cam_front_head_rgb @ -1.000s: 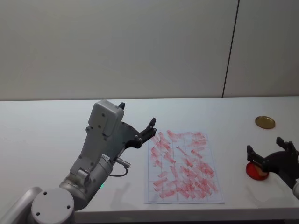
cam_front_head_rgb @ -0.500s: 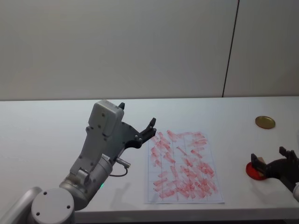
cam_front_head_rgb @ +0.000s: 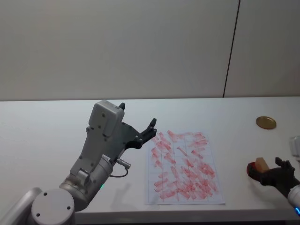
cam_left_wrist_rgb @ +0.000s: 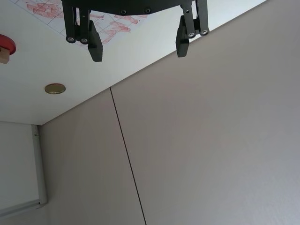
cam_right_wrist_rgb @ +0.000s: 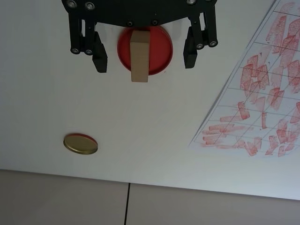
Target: Use the one hand to pick up the stamp and affix it onto the A4 paper.
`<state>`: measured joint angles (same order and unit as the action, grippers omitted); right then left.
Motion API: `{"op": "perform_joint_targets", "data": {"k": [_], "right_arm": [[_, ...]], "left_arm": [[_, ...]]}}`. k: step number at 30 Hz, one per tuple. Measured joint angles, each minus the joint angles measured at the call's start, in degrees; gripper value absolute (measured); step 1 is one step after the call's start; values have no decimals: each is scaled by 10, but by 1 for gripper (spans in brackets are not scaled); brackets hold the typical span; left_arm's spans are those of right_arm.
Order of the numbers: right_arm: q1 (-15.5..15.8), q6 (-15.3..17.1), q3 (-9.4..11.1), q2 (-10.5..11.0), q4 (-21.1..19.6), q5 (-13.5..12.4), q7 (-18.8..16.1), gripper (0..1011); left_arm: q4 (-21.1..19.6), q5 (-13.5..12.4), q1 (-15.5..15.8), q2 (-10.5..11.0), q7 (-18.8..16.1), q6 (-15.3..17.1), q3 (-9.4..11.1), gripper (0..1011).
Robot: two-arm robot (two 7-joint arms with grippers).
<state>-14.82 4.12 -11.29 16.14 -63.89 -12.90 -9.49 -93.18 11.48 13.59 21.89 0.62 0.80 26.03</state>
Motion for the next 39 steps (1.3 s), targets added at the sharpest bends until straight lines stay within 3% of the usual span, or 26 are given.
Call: {"op": "perform_joint_targets", "data": {"k": [12, 16, 39], "right_arm": [[-30, -7, -5, -13, 60, -2, -6, 998], [-41, -13, -5, -17, 81, -3, -9, 925], [-56, -44, -4, -22, 115, 3, -16, 233]], "left_arm": [[0, 0, 0, 0, 0, 0, 0, 993], [0, 0, 0, 0, 0, 0, 0, 993], [0, 0, 0, 0, 0, 0, 0, 993]]}}
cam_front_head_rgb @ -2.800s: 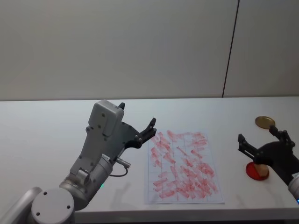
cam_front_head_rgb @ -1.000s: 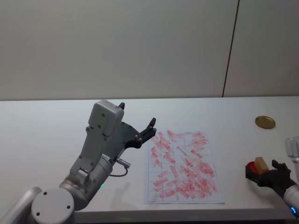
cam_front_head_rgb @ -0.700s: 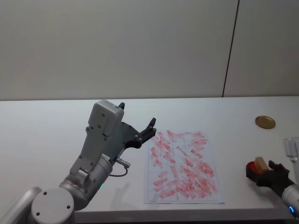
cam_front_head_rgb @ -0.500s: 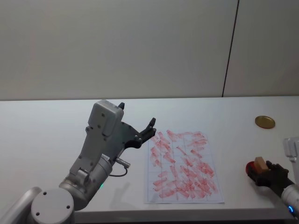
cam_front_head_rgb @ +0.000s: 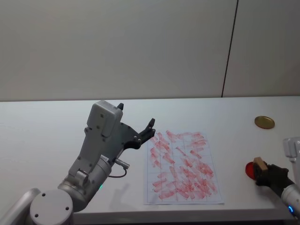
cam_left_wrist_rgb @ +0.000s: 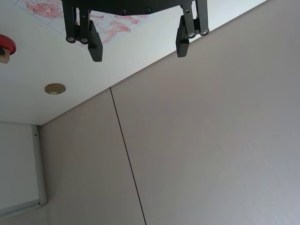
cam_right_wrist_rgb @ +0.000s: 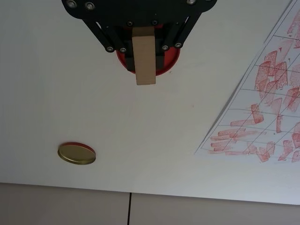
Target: Use the one hand to pick up the stamp and affix it onto the A4 paper.
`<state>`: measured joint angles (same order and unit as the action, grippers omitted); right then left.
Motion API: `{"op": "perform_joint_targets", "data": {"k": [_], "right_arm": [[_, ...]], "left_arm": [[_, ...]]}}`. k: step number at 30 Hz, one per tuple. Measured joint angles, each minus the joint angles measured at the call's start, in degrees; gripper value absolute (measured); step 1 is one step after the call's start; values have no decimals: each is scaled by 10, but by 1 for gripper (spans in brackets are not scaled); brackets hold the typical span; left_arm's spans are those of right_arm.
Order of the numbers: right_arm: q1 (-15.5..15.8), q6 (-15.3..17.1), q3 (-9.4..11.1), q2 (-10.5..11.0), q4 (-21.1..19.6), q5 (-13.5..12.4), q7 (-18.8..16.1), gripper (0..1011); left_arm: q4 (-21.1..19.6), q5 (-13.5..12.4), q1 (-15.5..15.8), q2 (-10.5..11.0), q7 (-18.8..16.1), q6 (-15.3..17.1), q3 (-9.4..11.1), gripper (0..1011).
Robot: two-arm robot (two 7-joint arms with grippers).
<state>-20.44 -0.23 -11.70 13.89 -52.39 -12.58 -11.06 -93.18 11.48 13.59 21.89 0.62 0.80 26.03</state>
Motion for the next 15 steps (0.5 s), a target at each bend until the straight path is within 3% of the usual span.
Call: {"op": "perform_joint_targets", "data": {"k": [8, 15], "right_arm": [[2, -13, 0, 0, -5, 5, 3, 220], [14, -28, -2, 2, -36, 11, 0, 220]], "left_arm": [[0, 0, 0, 0, 0, 0, 0, 993], [0, 0, 0, 0, 0, 0, 0, 993]]}}
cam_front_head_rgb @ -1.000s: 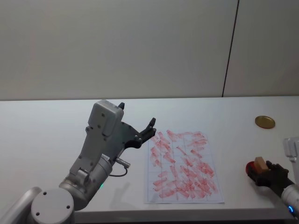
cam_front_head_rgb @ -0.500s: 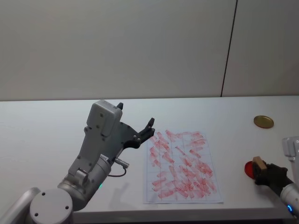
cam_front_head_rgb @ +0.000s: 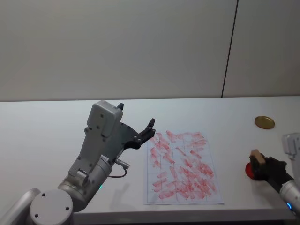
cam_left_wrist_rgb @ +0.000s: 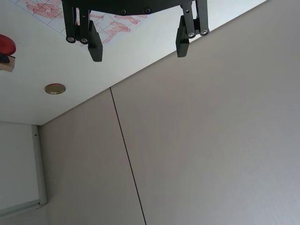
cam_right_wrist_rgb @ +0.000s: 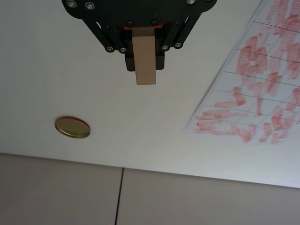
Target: Use the one hand to pick up the stamp and affix it onto the A4 paper.
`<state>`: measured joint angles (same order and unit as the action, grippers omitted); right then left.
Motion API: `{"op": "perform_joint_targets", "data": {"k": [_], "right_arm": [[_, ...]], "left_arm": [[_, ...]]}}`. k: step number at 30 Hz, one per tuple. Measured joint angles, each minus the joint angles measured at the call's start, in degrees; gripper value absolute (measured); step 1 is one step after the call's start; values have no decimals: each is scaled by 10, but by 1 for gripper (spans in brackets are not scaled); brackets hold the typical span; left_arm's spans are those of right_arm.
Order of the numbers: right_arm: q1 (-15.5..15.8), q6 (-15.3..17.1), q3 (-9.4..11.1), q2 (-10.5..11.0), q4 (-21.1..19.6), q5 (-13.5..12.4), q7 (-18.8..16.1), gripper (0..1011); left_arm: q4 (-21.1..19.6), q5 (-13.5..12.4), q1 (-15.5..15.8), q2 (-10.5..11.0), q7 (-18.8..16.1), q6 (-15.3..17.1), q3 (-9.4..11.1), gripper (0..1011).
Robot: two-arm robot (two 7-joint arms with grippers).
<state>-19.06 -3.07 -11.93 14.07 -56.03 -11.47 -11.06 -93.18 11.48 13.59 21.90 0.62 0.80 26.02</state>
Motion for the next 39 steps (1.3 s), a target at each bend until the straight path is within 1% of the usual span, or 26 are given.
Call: {"op": "perform_joint_targets", "data": {"k": [3, 7, 8, 14, 17, 20, 21, 26, 30, 33, 39], "right_arm": [[4, -1, -2, 0, -12, 0, -6, 220], [12, 2, -7, 0, -38, 1, -20, 221], [12, 2, -7, 0, -38, 1, -20, 221], [18, 16, -19, -5, -69, 4, -50, 220], [18, 22, -25, -9, -76, 6, -58, 221], [17, 31, -35, -16, -82, 12, -72, 221], [17, 31, -35, -16, -82, 12, -72, 220], [7, 40, -51, -30, -80, 21, -87, 221], [1, 42, -59, -39, -73, 26, -91, 220], [-10, 41, -68, -50, -58, 32, -94, 221], [-29, 32, -79, -66, -27, 39, -95, 221]], "left_arm": [[0, 0, 0, 0, 0, 0, 0, 993], [0, 0, 0, 0, 0, 0, 0, 993], [0, 0, 0, 0, 0, 0, 0, 993], [0, 0, 0, 0, 0, 0, 0, 993], [0, 0, 0, 0, 0, 0, 0, 993], [0, 0, 0, 0, 0, 0, 0, 993], [0, 0, 0, 0, 0, 0, 0, 993], [0, 0, 0, 0, 0, 0, 0, 993], [0, 0, 0, 0, 0, 0, 0, 993], [0, 0, 0, 0, 0, 0, 0, 993], [0, 0, 0, 0, 0, 0, 0, 993]]}}
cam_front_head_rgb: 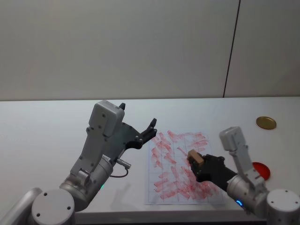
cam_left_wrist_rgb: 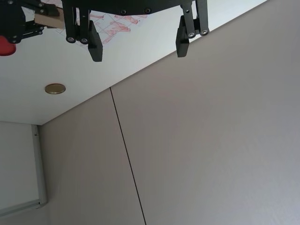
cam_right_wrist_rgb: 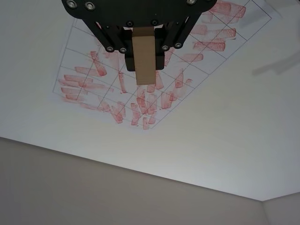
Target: Use the one hand to pick up the stamp and affix it onto the A4 paper.
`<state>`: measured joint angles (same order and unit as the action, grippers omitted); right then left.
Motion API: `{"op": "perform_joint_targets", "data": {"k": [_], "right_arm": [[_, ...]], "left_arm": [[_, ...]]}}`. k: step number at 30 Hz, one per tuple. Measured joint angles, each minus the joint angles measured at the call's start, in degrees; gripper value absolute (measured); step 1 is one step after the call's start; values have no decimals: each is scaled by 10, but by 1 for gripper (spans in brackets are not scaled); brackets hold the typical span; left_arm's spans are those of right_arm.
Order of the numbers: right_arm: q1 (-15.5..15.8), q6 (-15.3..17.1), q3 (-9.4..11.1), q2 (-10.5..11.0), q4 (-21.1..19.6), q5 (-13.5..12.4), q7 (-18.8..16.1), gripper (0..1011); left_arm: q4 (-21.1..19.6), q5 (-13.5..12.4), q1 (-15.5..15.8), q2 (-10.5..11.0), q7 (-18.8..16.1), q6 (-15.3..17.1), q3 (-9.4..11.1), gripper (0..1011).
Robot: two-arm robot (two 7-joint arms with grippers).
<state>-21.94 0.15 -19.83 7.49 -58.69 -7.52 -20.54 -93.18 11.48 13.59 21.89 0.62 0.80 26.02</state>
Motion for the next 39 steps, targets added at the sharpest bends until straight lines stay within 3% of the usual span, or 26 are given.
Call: {"op": "perform_joint_targets", "data": {"k": [23, 39], "right_arm": [[-72, -61, -34, -54, 151, 40, 22, 220], [-103, -80, -38, -71, 214, 49, 30, 222]], "left_arm": [[0, 0, 0, 0, 0, 0, 0, 993], [0, 0, 0, 0, 0, 0, 0, 993]]}}
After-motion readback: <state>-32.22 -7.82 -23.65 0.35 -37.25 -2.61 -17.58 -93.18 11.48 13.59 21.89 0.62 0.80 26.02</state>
